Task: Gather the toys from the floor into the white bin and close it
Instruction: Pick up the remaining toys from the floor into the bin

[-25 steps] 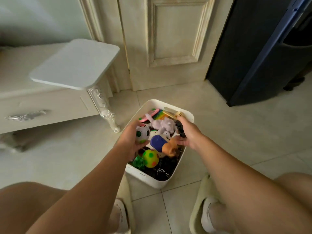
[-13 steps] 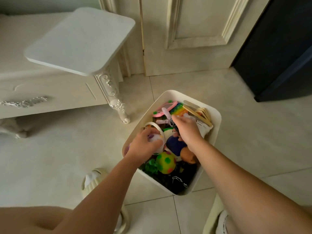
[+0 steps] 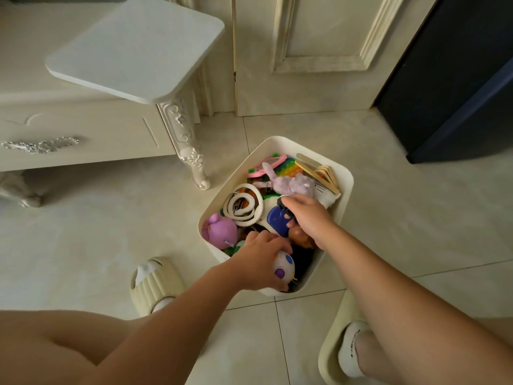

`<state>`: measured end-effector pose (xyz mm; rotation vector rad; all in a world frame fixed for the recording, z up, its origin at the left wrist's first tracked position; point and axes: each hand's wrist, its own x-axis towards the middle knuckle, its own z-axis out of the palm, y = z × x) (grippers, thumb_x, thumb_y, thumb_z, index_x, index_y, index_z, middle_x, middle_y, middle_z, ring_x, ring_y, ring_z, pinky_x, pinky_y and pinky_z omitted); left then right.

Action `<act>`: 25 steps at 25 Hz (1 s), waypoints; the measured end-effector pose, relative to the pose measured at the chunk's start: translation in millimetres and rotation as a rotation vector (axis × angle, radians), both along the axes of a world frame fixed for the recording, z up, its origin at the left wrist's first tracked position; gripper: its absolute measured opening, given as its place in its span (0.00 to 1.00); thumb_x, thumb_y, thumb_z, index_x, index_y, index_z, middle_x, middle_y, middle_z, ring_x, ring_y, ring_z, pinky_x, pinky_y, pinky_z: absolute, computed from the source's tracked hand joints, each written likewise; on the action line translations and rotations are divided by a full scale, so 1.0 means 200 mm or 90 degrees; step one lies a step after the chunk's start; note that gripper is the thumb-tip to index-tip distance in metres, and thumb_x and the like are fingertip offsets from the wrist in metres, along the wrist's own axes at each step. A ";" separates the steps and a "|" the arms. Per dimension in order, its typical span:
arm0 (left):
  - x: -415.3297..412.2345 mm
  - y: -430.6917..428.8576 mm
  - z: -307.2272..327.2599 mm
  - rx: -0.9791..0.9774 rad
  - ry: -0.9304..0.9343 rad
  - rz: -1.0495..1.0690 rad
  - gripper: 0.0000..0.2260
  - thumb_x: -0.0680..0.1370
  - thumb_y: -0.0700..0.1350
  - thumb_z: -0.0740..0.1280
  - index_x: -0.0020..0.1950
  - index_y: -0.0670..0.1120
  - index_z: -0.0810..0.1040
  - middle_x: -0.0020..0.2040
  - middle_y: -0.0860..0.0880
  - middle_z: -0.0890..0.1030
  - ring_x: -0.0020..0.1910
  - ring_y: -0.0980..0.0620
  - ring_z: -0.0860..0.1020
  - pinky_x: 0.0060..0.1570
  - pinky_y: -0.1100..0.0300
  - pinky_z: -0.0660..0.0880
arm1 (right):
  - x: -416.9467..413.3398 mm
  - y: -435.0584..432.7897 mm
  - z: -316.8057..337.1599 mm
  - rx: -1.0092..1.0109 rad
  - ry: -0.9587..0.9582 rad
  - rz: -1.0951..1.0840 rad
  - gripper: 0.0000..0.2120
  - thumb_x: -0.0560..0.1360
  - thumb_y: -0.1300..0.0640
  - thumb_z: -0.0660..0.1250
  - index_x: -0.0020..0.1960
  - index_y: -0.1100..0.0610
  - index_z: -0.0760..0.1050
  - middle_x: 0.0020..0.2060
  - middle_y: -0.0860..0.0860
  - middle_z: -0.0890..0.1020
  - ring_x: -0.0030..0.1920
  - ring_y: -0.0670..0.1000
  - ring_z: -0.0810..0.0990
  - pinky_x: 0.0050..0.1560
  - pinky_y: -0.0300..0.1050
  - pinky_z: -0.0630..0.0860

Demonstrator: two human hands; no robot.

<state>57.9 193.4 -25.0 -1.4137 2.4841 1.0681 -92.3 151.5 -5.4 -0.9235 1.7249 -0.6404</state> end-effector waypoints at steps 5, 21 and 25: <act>-0.06 0.10 -0.04 -0.168 -0.095 -0.026 0.27 0.71 0.62 0.69 0.68 0.61 0.66 0.65 0.49 0.63 0.61 0.47 0.63 0.62 0.52 0.66 | -0.03 0.02 -0.01 -0.027 0.046 0.072 0.08 0.77 0.49 0.63 0.54 0.48 0.76 0.41 0.50 0.79 0.41 0.50 0.76 0.42 0.45 0.75; -0.09 0.15 -0.12 -0.207 -0.034 0.098 0.26 0.73 0.57 0.65 0.68 0.49 0.65 0.65 0.46 0.66 0.61 0.44 0.65 0.60 0.52 0.66 | 0.15 -0.02 -0.09 -0.124 0.183 0.332 0.18 0.74 0.66 0.64 0.57 0.48 0.80 0.56 0.47 0.81 0.56 0.47 0.78 0.54 0.41 0.76; 0.02 0.19 -0.14 -0.230 0.049 0.096 0.28 0.71 0.63 0.63 0.68 0.53 0.67 0.64 0.51 0.66 0.61 0.48 0.65 0.64 0.53 0.66 | 0.17 -0.03 -0.11 -0.152 0.281 0.376 0.18 0.76 0.67 0.62 0.58 0.49 0.80 0.56 0.47 0.80 0.56 0.47 0.77 0.50 0.38 0.72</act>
